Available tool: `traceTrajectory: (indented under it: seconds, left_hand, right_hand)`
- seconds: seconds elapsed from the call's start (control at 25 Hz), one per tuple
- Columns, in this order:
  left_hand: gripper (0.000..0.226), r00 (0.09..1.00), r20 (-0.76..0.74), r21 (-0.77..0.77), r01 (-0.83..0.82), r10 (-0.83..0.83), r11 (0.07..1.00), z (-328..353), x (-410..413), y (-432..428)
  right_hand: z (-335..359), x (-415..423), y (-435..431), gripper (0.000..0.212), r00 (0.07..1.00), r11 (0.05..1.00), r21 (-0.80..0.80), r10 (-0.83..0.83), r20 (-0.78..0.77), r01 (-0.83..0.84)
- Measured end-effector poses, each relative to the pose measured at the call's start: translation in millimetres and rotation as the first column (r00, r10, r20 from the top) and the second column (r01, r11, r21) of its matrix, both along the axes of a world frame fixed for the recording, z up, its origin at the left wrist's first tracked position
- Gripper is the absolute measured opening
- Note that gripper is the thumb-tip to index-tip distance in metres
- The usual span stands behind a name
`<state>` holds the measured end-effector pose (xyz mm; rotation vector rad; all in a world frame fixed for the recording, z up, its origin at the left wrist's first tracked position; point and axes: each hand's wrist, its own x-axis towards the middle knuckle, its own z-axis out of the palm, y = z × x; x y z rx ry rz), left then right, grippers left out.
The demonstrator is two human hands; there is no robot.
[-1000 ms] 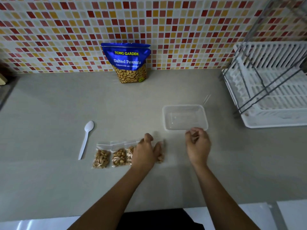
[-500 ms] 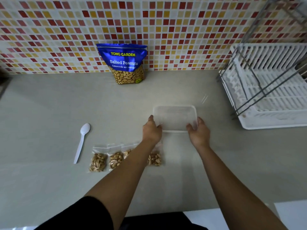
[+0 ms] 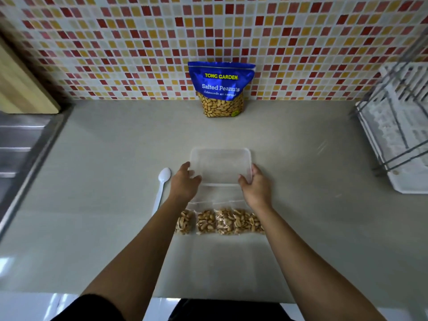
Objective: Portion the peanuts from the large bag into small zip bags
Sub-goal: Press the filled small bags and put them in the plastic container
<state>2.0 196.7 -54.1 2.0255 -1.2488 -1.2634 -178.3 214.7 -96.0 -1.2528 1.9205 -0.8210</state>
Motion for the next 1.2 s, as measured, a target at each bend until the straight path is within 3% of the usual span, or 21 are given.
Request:
traceTrajectory:
  seconds: [0.28,0.48,0.6,1.0,1.12,1.2]
  left_hand:
    - [0.059,0.986,0.124,0.000,0.115,-0.114,0.993,-4,-5,1]
    - [0.059,0.975,0.158,0.002,0.159,-0.157,0.987,1,-6,-2]
    - [0.058,0.959,0.206,0.006,0.200,-0.196,0.980,5,-7,-2]
    - [0.058,0.963,0.200,-0.062,0.197,-0.181,0.978,17,-4,-5]
    - [0.053,0.983,0.150,-0.234,0.136,-0.102,0.963,30,-5,-8]
    - [0.046,0.997,-0.064,-0.306,0.014,-0.035,0.952,45,-6,-13]
  right_hand:
    - [9,-12,5,0.041,1.000,0.999,0.039,0.012,-0.023,-0.011]
    - [9,-9,5,0.051,1.000,0.999,0.036,-0.013,0.022,0.012]
    - [4,-11,3,0.060,1.000,0.999,0.046,-0.026,-0.011,0.026]
    - [11,-22,1,0.055,0.986,0.995,0.072,0.082,-0.145,-0.072]
    - [32,-23,-1,0.056,0.989,1.000,0.009,0.028,-0.148,-0.027]
    - [52,-25,-2,0.051,0.996,0.992,-0.114,-0.065,-0.066,0.057]
